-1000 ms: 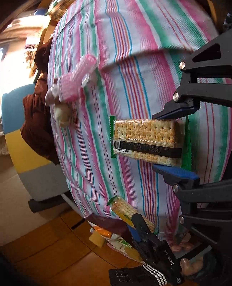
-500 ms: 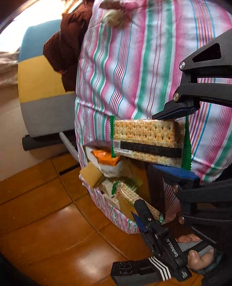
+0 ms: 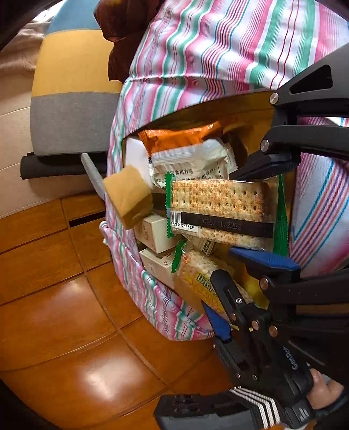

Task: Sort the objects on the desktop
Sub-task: 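Carry both cracker packs into the gold tray and open both tools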

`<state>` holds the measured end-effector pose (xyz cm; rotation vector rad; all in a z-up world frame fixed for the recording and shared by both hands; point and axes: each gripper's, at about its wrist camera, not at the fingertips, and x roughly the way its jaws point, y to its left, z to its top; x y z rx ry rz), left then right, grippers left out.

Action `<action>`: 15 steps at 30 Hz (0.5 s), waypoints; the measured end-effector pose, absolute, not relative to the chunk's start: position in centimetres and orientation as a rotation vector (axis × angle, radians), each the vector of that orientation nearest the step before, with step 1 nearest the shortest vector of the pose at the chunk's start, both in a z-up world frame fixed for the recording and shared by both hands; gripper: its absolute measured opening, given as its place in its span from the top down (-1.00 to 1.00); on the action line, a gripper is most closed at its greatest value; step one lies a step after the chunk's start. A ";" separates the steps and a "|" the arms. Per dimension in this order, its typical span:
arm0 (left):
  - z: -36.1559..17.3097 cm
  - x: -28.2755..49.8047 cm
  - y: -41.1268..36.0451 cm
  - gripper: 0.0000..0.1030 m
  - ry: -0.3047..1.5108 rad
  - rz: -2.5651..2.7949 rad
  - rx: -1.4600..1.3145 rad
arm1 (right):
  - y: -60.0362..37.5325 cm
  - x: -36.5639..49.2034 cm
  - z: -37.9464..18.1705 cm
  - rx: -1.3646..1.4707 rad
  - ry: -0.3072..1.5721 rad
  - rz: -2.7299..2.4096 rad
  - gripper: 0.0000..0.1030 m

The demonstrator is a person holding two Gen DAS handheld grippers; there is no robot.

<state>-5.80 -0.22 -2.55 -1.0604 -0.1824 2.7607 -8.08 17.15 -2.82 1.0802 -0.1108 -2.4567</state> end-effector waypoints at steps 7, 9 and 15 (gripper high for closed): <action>-3.5 -6.0 -0.9 0.02 -0.241 2.795 -1.101 | 16.1 -9.1 -3.9 1.140 -0.089 -2.455 0.03; -3.6 -6.0 -0.9 0.00 -0.259 2.789 -1.102 | 16.4 -9.1 -3.9 1.145 -0.110 -2.451 0.03; -3.6 -5.8 -0.6 -0.02 -0.287 2.750 -1.106 | 17.0 -8.7 -3.6 1.125 -0.124 -2.464 0.03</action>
